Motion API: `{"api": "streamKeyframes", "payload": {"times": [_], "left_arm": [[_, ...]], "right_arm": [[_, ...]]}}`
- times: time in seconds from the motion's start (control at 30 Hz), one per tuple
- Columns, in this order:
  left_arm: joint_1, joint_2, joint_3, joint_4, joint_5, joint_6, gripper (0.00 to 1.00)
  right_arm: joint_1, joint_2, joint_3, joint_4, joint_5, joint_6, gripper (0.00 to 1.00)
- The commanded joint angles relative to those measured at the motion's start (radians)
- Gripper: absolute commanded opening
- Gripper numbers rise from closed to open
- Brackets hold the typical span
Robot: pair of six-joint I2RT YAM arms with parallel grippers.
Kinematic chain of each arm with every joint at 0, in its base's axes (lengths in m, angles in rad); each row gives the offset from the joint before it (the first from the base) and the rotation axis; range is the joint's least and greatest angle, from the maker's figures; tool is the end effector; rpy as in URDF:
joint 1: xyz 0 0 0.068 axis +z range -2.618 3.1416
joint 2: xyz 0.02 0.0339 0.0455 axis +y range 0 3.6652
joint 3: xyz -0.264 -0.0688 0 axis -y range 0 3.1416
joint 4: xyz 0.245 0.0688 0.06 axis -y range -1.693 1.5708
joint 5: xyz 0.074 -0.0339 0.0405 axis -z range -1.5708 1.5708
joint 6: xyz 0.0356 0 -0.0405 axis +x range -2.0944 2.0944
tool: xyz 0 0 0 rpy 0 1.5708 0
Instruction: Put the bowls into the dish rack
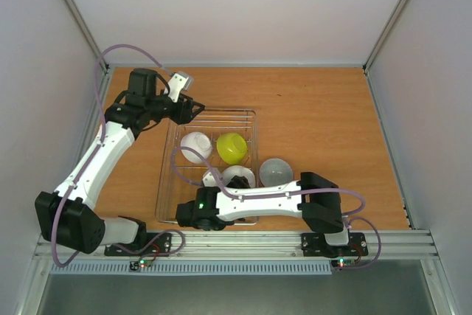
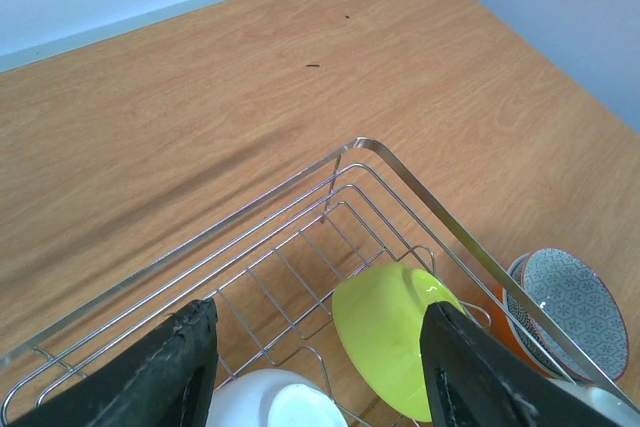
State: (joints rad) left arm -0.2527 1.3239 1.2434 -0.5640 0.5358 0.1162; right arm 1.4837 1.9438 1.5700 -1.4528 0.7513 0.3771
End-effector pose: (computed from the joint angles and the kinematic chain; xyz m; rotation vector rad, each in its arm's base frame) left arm 0.2744 -0.0896 0.3467 0.6900 2.0774 -0.6678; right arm 0.0539 0.3375 0.2290 -1.4504 2.1021 -0.8641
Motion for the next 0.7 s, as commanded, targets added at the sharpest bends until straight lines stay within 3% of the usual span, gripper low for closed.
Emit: {"api": "streamKeyframes", "payload": {"times": [0.0, 0.43, 0.53, 0.67], "left_arm": [[0.003, -0.039, -0.007, 0.039, 0.016, -0.007, 0.57], [0.007, -0.059, -0.010, 0.042, 0.000, -0.005, 0.57], [0.006, -0.054, -0.010, 0.042, -0.002, -0.005, 0.57], [0.006, -0.048, -0.009, 0.043, -0.003, -0.004, 0.57]], "right_arm": [[-0.003, 0.033, 0.044, -0.028, 0.040, 0.033, 0.07], [-0.008, 0.129, 0.041, 0.037, -0.023, -0.011, 0.25], [-0.008, 0.140, 0.040, 0.047, -0.026, -0.012, 0.34], [-0.007, 0.140, 0.030, 0.061, -0.029, -0.014, 0.57]]}}
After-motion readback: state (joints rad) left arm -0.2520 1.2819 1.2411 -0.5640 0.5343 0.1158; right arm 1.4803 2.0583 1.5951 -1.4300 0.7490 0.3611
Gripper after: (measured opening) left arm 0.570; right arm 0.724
